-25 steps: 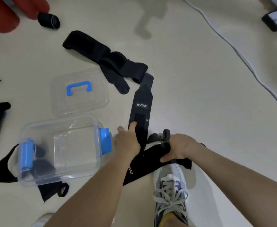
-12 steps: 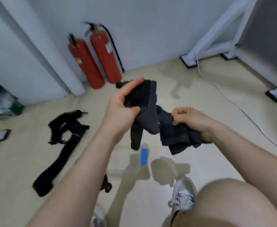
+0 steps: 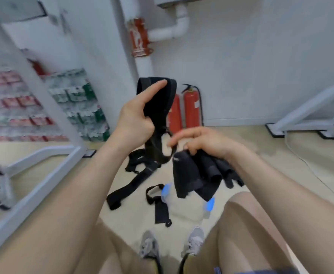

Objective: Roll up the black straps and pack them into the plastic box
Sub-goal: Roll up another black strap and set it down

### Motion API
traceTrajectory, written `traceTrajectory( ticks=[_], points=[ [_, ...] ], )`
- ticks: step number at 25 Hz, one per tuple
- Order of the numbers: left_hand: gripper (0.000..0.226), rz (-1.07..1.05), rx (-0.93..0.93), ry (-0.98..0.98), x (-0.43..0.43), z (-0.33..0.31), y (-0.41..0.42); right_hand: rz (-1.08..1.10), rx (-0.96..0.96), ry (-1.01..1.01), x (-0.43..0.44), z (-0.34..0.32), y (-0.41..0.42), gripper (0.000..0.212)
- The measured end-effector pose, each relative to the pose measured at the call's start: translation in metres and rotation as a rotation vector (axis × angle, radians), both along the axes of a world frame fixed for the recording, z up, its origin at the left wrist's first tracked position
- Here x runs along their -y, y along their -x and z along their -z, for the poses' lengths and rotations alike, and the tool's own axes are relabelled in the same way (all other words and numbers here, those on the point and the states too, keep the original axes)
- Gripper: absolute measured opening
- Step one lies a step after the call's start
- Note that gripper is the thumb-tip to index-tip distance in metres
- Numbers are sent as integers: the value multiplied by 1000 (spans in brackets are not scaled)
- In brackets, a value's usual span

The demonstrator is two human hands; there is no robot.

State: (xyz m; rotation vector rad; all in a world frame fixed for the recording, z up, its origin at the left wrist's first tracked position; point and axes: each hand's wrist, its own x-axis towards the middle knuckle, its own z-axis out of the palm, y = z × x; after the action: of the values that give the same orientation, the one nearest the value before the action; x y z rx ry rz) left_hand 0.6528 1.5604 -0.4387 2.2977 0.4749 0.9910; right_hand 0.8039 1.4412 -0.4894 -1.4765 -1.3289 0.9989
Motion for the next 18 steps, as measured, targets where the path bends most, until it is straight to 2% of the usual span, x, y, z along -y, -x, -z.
traceTrajectory(
  ticks=[3,8,11,12,15,18],
  points=[
    [88,-124,123,139,-15,8,39,-171,201,92,-12,18,41,36],
    [87,-165,317,466,-49,34,83,-11,-51,107,-47,28,56,32],
    [84,-67,403,703,-69,54,96,-72,93,57,-75,35,68,52],
    [84,-27,403,761,-74,61,98,-106,84,40,-83,38,72,54],
    [83,-20,383,812,-85,82,92,-175,-89,214,-99,44,86,41],
    [72,-29,490,934,-103,92,76,-136,-23,338,-111,53,79,33]
  ],
)
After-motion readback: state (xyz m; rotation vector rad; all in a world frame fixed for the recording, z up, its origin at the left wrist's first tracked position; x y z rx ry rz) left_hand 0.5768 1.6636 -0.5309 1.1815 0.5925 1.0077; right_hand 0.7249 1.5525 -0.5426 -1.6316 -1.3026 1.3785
